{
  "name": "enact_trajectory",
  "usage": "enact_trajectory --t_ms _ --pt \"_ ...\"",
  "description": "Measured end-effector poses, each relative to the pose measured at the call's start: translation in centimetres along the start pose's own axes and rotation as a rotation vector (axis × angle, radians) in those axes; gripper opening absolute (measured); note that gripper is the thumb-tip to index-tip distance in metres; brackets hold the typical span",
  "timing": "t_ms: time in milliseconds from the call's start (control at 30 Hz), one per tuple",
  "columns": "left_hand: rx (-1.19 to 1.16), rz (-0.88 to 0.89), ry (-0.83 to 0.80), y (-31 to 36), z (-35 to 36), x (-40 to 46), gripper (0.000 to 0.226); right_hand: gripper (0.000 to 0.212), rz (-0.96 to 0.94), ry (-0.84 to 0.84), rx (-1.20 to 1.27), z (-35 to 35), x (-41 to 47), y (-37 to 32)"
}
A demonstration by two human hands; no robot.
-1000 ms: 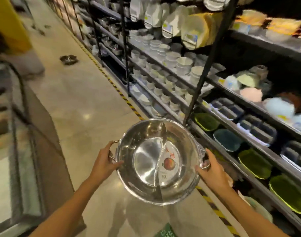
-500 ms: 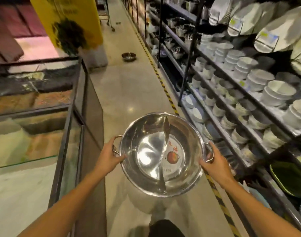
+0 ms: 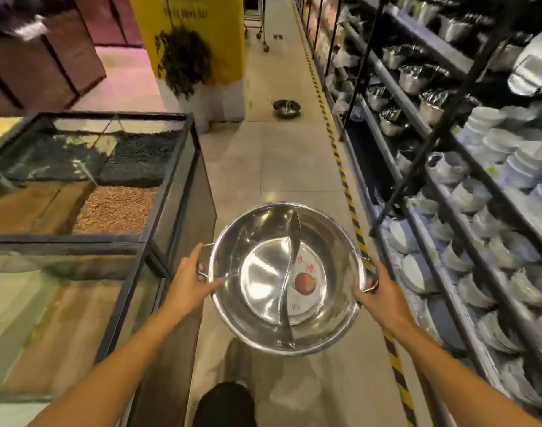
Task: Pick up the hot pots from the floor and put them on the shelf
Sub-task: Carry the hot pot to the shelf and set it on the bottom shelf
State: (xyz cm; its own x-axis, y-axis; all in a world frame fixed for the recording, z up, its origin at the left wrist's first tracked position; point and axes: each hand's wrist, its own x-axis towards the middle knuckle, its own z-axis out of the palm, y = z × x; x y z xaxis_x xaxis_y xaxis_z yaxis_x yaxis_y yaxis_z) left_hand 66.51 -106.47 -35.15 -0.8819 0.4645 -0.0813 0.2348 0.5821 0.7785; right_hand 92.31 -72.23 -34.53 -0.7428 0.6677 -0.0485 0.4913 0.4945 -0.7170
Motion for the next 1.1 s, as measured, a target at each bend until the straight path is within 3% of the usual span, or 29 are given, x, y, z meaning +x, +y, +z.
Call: enact_trajectory --t_ms 167,267,433,700,800,1100 --pt "-0.018 0.0 -0.033 0.0 -0.3 13.6 0.11 0.075 0.013 0.032 -0.026 2.7 12.0 -3.2" --pt "-0.027 0.03 -0.073 1.2 -1.1 21.8 0.104 0.083 0.063 0.046 -0.008 3.4 18.1 -4.8" --pt "0.017 0.102 -0.143 3.4 -0.8 34.9 0.093 0.078 0.125 0.115 0.052 4.4 27.7 -5.5" --pt "0.065 0.19 -0.204 6.5 4.2 56.6 0.085 0.08 0.204 0.182 0.046 5.3 47.0 -3.6" --pt "0.088 0.175 -0.171 8.9 6.6 64.9 0.092 0.077 0.226 0.157 0.058 4.5 56.3 -2.7" --pt "0.047 0.239 -0.211 18.2 12.1 86.8 0.083 0.067 0.299 0.178 0.066 0.2 79.6 -2.8"
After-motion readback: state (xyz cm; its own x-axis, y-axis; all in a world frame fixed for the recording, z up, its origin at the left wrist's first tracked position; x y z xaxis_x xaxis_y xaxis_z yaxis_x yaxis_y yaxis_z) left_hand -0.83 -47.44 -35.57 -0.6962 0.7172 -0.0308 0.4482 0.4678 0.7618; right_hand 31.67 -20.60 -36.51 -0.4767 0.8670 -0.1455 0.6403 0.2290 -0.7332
